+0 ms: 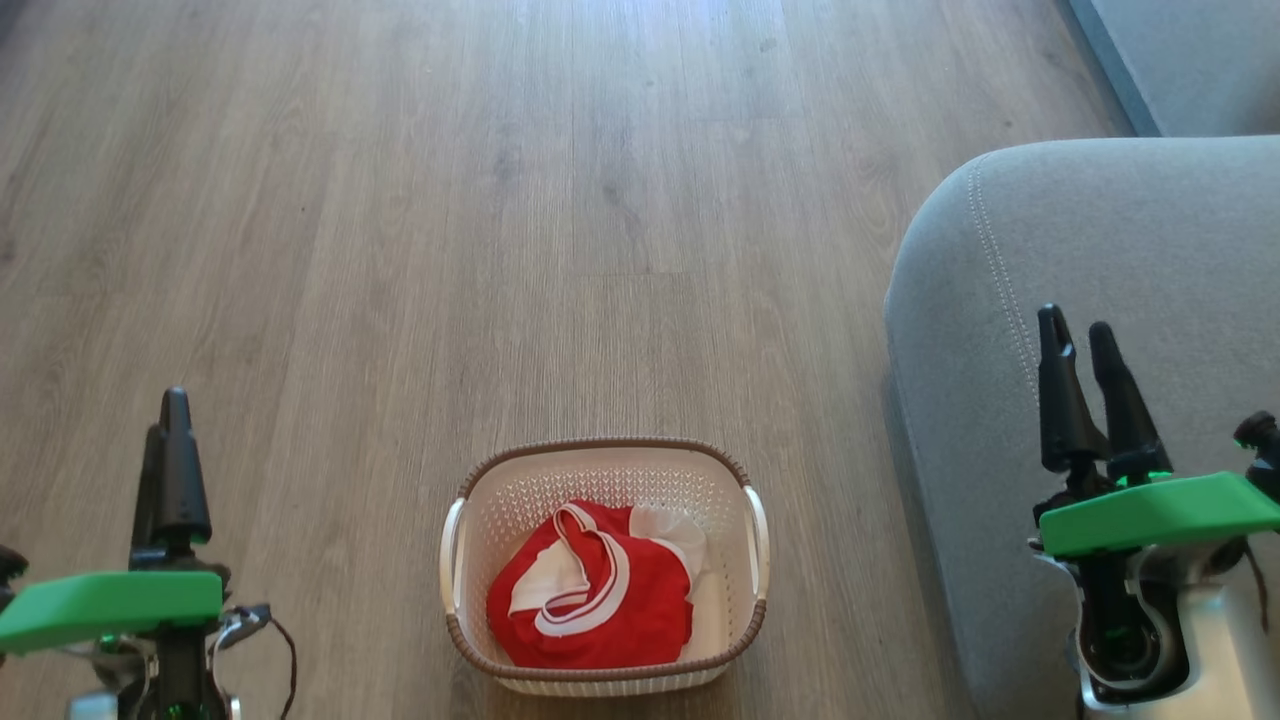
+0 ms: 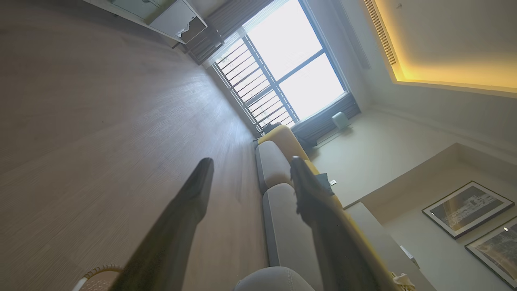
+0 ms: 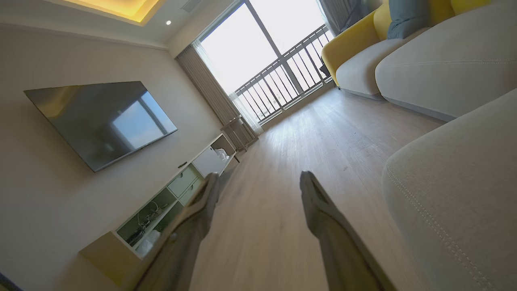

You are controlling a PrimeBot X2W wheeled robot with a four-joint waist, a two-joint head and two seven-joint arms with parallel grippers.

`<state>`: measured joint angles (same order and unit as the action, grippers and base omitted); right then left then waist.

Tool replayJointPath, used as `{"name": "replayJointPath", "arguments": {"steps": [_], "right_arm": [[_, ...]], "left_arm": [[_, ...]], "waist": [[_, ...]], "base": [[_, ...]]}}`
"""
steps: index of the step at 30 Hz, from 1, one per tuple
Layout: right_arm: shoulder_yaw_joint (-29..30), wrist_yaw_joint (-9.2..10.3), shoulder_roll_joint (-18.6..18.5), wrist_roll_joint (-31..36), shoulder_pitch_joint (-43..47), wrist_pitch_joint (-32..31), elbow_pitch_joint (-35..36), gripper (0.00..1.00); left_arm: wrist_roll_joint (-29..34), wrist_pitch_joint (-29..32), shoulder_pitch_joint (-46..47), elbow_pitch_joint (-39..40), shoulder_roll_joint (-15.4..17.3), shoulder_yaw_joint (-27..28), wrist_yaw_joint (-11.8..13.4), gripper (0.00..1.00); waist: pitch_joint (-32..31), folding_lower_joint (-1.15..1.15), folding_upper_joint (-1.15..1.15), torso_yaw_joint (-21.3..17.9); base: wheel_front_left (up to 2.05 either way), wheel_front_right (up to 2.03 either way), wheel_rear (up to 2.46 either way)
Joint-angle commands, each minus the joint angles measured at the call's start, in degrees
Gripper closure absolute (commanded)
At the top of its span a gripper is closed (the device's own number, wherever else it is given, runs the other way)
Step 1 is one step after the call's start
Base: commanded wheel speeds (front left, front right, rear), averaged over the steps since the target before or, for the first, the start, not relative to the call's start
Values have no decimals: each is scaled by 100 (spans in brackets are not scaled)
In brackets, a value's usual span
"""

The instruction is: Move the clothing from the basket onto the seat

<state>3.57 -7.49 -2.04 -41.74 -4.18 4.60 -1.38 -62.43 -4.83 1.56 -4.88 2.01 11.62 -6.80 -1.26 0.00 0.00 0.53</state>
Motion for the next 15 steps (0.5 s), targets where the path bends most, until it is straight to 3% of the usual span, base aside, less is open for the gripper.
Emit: {"name": "replayJointPath", "arguments": {"steps": [1, 15], "right_arm": [[-40, 0, -58, 252, -324, 86, 324, 0], [-159, 0, -65, 1565, -427, 340, 685, 0]], "left_arm": [[201, -74, 365, 314, 57, 165, 43, 0], [1766, -325, 322, 1185, 65, -246, 443, 0]], "waist": [[-5, 0, 0, 0], [18, 0, 0, 26]], "base": [[0, 0, 0], [0, 0, 0]]}}
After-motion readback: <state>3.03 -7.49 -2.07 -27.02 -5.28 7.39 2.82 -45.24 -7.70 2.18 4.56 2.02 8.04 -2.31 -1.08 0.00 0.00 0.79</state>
